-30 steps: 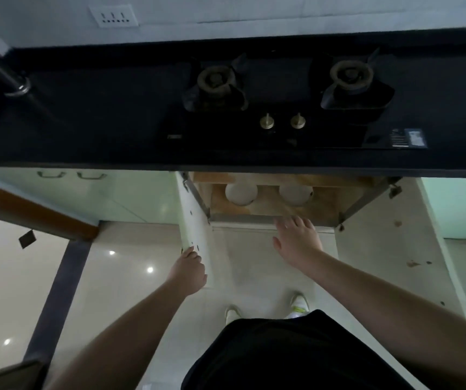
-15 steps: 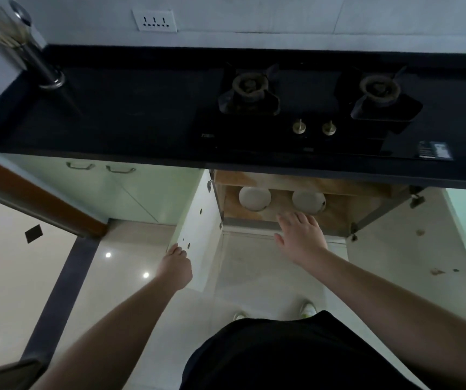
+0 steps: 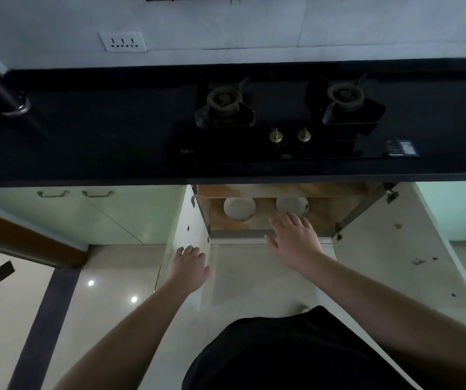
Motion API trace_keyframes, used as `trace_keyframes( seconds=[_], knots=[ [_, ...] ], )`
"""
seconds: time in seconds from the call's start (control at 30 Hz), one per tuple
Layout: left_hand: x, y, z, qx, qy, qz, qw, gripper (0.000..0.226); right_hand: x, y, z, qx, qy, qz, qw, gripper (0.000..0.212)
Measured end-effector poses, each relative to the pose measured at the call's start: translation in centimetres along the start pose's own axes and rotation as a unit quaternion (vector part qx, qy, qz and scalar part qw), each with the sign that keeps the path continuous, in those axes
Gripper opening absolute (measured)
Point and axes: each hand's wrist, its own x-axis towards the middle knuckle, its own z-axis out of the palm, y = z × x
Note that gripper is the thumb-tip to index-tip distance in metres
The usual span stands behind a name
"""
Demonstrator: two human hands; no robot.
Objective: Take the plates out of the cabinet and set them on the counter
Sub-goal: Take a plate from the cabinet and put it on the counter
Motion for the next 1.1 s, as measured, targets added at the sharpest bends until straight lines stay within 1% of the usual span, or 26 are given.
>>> trace_keyframes(
  seconds=[0.13, 0.33, 0.47, 0.53, 0.67, 0.77, 0.93, 1.1],
  knots=[
    [2.7, 1.7, -2.8, -0.02, 0.052, 0.015, 0.998, 0.046, 0.2, 1.1, 0.0, 0.004, 0.002, 0.003, 1.0, 0.06],
    [6.4, 4.1, -5.9, -0.064, 0.087, 0.02, 0.994, 0.068, 2.2, 4.2, 0.7, 0.023, -0.008, 0.014, 1.0, 0.063],
    [8.7, 6.0, -6.9, -0.07, 0.118, 0.007, 0.991, 0.072, 4.5, 6.1, 1.6, 0.035, -0.008, 0.0, 0.999, 0.062],
    [9.8, 7.0, -7.0, -0.084, 0.12, 0.0, 0.989, 0.07, 5.8, 6.9, 2.1, 0.037, -0.01, -0.01, 0.999, 0.061],
    [11.5, 8.5, -6.2, -0.102, 0.134, -0.018, 0.986, 0.065, 7.9, 8.2, 4.0, 0.048, -0.016, -0.028, 0.998, 0.06],
    [13.3, 8.8, -4.9, -0.111, 0.143, -0.033, 0.983, 0.067, 9.6, 8.8, 6.2, 0.049, -0.01, -0.032, 0.998, 0.06],
    [17.8, 8.4, -1.4, -0.122, 0.142, -0.038, 0.982, 0.076, 13.3, 8.9, 10.9, 0.056, 0.045, -0.039, 0.997, 0.056],
    [22.0, 8.0, 2.5, -0.133, 0.173, -0.05, 0.975, 0.072, 16.9, 9.1, 15.6, 0.042, 0.092, -0.034, 0.994, 0.055]
  ],
)
